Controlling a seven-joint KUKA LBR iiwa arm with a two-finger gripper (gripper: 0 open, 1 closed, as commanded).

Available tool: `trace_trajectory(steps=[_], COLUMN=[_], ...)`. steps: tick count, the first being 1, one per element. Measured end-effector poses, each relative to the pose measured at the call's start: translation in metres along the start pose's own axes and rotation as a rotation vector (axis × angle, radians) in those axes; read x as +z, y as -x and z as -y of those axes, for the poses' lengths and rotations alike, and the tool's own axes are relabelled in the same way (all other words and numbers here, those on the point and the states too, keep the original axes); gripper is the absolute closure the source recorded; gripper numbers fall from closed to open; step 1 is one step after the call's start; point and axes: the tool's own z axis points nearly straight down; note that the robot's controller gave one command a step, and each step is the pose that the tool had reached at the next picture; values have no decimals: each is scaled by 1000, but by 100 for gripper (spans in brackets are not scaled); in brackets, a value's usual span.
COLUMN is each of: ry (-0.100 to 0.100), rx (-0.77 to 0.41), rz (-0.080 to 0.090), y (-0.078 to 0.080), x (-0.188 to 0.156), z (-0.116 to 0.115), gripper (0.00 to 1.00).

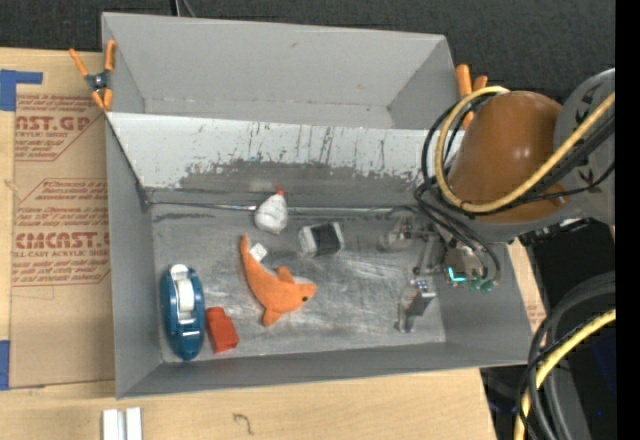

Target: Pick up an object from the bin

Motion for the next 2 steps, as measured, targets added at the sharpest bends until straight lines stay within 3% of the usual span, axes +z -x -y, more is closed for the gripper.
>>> trace_trajectory(steps=[1,2], ry=[-1,0], rx=[-1,27], rz=[8,16], y=[2,34], x=[-4,49], z=[0,-19], gripper=[0,0])
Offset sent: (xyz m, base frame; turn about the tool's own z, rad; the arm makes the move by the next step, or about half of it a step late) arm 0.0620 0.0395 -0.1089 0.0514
